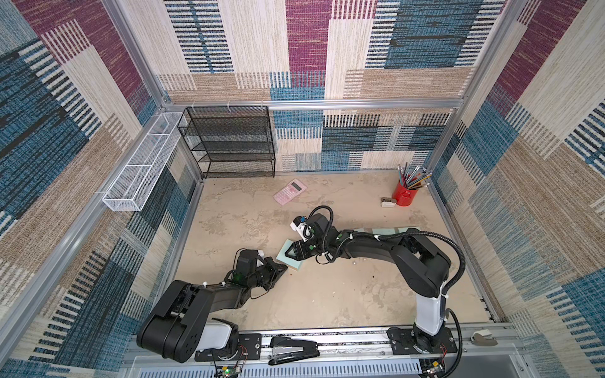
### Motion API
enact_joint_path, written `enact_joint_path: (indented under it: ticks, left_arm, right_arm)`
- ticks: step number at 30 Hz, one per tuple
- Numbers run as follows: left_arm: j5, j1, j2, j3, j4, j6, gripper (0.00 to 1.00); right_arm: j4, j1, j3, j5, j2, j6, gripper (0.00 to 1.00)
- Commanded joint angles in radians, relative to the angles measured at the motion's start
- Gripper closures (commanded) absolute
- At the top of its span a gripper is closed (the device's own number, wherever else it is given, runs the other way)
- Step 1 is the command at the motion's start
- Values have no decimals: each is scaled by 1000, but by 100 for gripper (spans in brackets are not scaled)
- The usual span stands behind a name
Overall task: Take out the earrings from the drawer-style jewelry box
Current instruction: Open the drawer in the jewelry box.
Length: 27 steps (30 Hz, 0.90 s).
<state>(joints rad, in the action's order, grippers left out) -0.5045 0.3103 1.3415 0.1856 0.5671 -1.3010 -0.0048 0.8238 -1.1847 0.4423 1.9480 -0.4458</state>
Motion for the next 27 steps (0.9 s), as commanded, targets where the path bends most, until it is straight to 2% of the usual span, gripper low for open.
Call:
enact_joint_path:
  ticks: [1,4,17,23,27]
  left_arm:
    - [23,1,-38,9,-148,39,100]
    - [35,0,-78,36,-280,72,100]
    - [62,0,-195,41,-549,132,100]
    - [117,-1,-295,67,-748,185,100]
    - [139,-1,-347,69,-807,190,100]
  right_arm:
    - [-23,2,-7,-23,10,-14,46]
    - [-25,1,-10,-31,16,-21,46]
    - [-41,0,-30,-49,40,-37,47]
    - [-39,0,-33,-48,42,-39,47]
    - [-35,0,-37,-42,48,-38,47]
